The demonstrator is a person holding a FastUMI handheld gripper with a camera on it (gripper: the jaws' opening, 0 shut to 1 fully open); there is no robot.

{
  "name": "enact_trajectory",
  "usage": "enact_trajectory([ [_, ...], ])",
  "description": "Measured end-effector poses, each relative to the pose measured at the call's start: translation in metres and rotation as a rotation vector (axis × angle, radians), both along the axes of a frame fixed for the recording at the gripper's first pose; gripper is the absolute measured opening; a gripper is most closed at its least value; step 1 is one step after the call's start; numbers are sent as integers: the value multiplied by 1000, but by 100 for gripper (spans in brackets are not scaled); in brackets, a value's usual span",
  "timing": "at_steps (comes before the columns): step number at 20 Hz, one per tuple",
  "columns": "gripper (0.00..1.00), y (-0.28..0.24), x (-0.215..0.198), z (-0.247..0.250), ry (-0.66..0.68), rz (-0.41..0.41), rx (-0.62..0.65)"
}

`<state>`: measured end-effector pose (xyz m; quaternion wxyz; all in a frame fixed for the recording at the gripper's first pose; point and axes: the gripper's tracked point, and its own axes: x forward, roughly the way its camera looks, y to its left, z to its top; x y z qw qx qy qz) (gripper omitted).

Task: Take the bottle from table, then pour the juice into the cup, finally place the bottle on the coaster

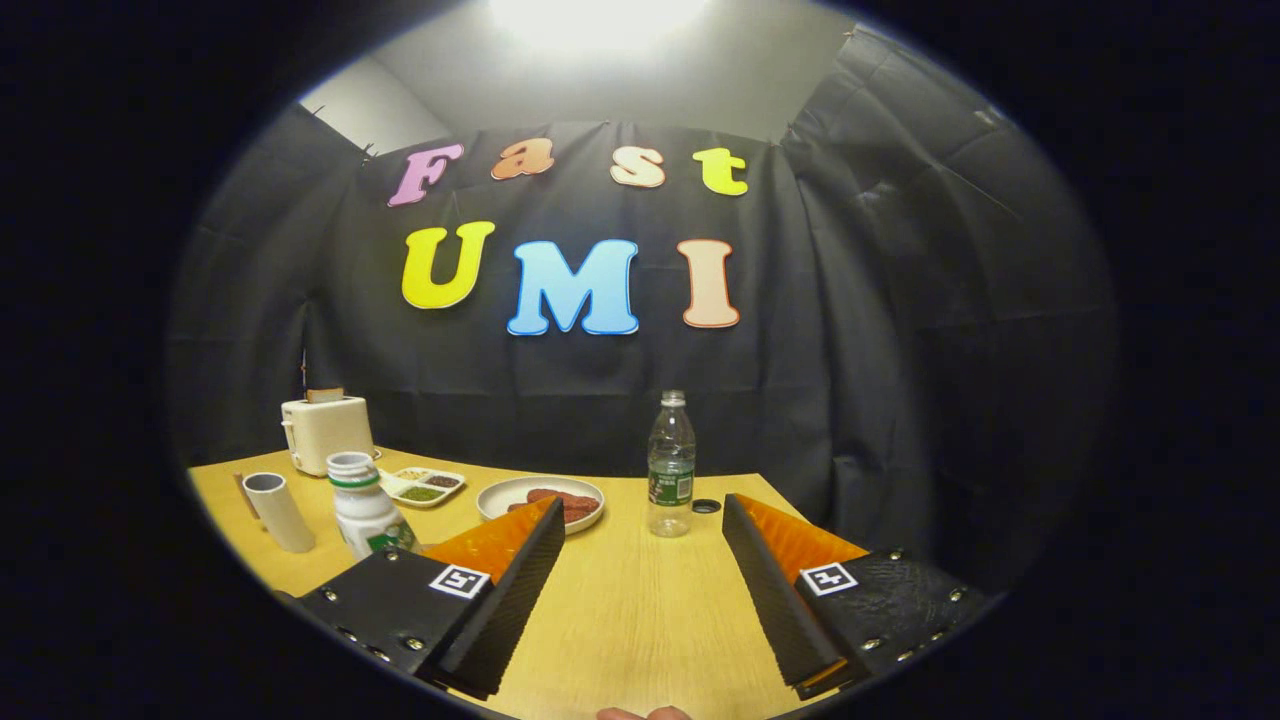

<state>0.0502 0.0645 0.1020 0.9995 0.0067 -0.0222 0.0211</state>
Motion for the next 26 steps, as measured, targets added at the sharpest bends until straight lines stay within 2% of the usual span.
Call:
enact_trajectory([
  [4,97,44,-23,16,17,45,36],
  [11,97,114,-49,-15,46,128,16],
  [15,98,145,-38,-44,95,166,10],
  [26,97,156,13,-87,144,121,-2],
])
